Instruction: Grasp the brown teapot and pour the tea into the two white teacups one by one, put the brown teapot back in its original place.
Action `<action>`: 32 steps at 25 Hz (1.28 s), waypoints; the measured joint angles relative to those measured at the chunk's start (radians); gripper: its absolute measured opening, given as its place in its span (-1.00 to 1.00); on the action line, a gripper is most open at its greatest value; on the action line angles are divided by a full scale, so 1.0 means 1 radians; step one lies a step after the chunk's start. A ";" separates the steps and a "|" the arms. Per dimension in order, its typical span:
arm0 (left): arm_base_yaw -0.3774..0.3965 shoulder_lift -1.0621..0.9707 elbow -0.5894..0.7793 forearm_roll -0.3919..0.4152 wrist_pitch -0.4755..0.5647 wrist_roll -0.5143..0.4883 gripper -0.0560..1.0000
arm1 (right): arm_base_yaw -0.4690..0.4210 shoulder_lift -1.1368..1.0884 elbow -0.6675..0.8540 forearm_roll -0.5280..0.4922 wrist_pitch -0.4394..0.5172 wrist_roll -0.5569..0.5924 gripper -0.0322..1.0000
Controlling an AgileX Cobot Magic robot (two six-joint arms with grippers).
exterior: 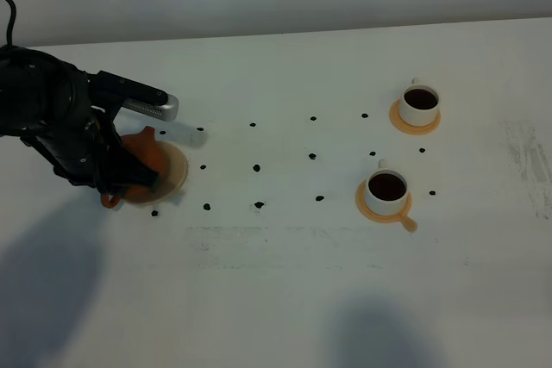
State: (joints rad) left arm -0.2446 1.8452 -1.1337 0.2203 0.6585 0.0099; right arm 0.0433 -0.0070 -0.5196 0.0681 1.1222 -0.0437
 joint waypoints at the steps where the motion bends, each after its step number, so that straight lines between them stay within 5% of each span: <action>1: 0.000 -0.002 0.000 -0.001 0.000 0.000 0.03 | 0.000 0.000 0.000 0.000 0.000 0.000 -0.04; 11: 0.011 -0.175 0.000 0.021 0.012 0.000 0.16 | 0.000 0.000 0.000 0.000 0.000 0.000 -0.04; 24: 0.231 -0.516 0.145 0.052 0.118 0.001 0.15 | 0.000 0.000 0.000 0.000 0.000 0.000 -0.04; 32: 0.281 -0.898 0.322 -0.121 0.237 0.065 0.14 | 0.000 0.000 0.000 0.000 0.000 0.000 -0.04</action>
State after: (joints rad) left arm 0.0365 0.9468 -0.8120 0.0998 0.8959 0.0745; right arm 0.0433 -0.0070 -0.5196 0.0681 1.1222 -0.0437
